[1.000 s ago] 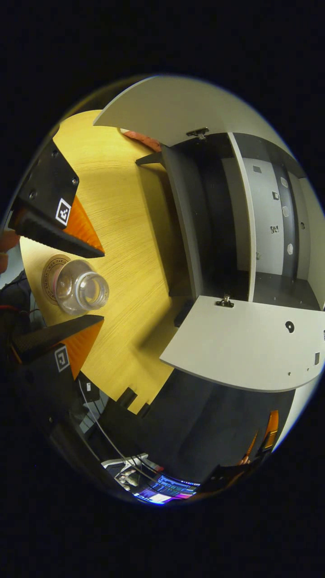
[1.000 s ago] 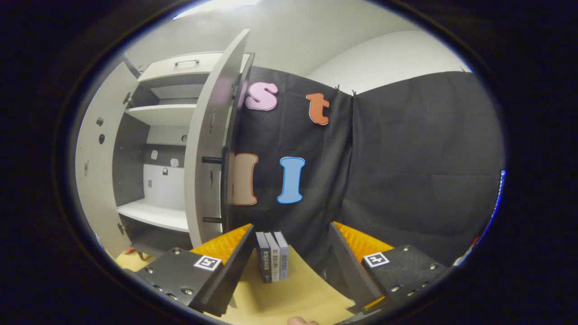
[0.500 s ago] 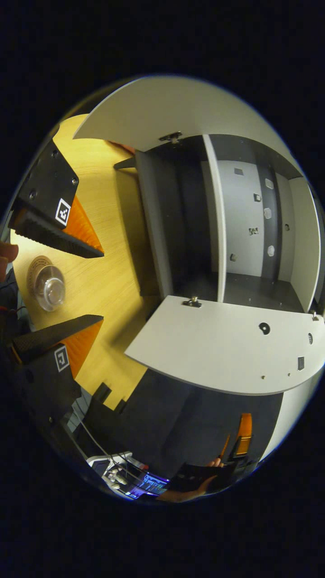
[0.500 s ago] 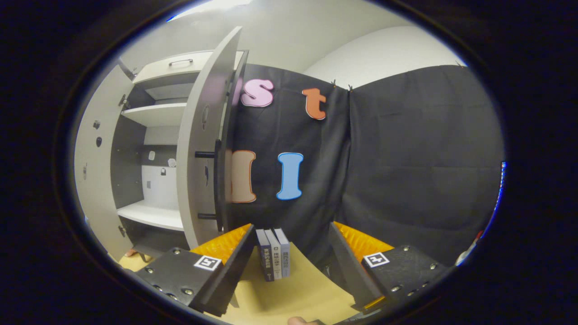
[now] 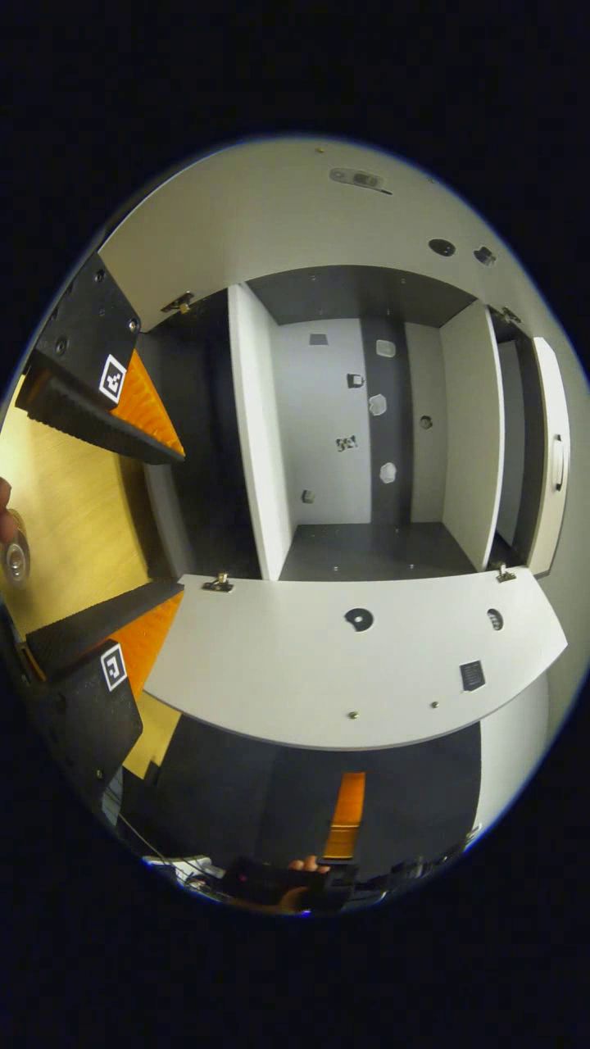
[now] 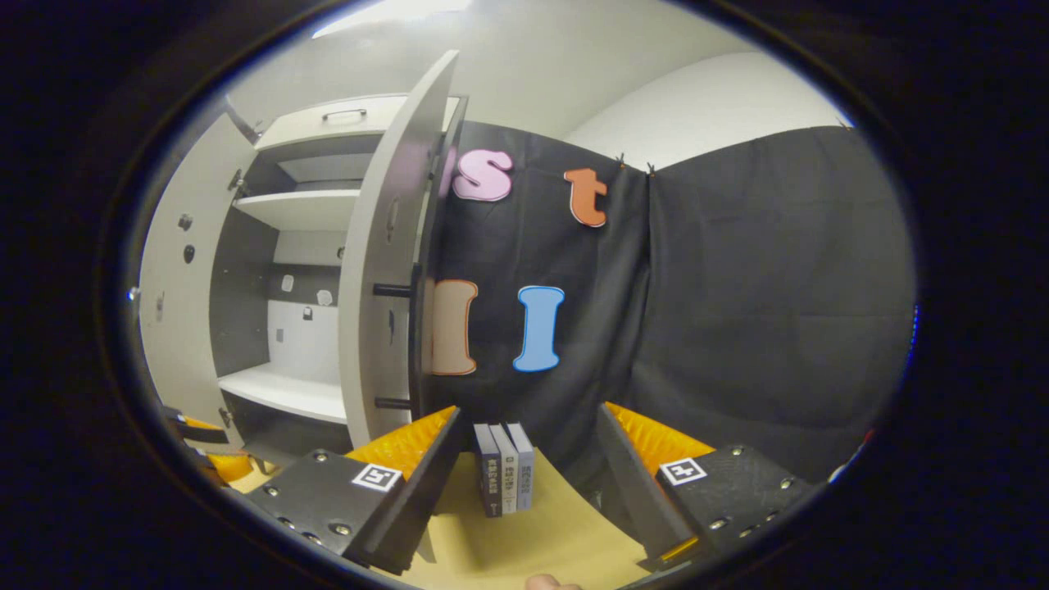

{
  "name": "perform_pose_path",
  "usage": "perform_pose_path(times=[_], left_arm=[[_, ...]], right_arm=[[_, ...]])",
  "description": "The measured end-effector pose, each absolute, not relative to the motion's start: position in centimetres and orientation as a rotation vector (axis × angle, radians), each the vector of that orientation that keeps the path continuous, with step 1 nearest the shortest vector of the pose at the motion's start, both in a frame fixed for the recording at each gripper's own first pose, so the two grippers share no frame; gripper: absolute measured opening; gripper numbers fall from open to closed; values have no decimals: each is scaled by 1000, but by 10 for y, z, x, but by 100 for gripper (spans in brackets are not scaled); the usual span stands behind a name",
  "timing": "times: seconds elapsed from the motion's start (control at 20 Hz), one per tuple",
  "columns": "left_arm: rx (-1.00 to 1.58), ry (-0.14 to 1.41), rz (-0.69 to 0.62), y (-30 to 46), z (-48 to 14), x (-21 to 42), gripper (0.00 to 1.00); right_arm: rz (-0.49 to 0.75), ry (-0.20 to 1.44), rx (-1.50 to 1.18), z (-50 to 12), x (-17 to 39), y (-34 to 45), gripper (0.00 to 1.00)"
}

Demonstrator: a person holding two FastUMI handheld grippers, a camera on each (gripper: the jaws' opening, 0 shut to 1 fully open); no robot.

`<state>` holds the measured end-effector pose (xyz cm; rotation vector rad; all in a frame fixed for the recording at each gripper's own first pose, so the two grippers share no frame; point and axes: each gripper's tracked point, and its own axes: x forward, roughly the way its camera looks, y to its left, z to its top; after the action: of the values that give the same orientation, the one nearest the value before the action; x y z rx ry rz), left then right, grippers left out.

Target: Grasp the bottle in the cabinet with the left hand and place it on the coaster, then close the right door with the right hand and the left door with the left hand.

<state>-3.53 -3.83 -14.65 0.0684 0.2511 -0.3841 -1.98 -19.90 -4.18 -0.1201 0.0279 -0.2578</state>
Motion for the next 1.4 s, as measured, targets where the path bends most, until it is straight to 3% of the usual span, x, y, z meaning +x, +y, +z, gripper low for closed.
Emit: perform_pose_path(times=[0.15, 0.3, 0.5, 0.95, 1.0, 1.05, 1.4], left_arm=[[31, 202, -353, -38, -119, -25, 91], [38, 158, -330, -33, -99, -20, 99], [64, 119, -311, -25, -84, -18, 98], [32, 131, -270, -3, -88, -17, 98], [33, 135, -266, 0, -89, -17, 98], [35, 138, -262, 2, -89, -17, 98], [16, 141, -278, -2, -89, -13, 98]], right_arm=[[-230, 22, -113, -40, -14, -190, 98], [-201, 24, -110, -40, -9, -180, 99], [-162, 29, -112, -42, -2, -167, 99], [-114, 56, -112, -49, 6, -152, 98], [-106, 63, -101, -50, 7, -149, 94], [-99, 69, -92, -51, 7, -149, 98], [-64, 76, -82, -52, 7, -127, 98]])
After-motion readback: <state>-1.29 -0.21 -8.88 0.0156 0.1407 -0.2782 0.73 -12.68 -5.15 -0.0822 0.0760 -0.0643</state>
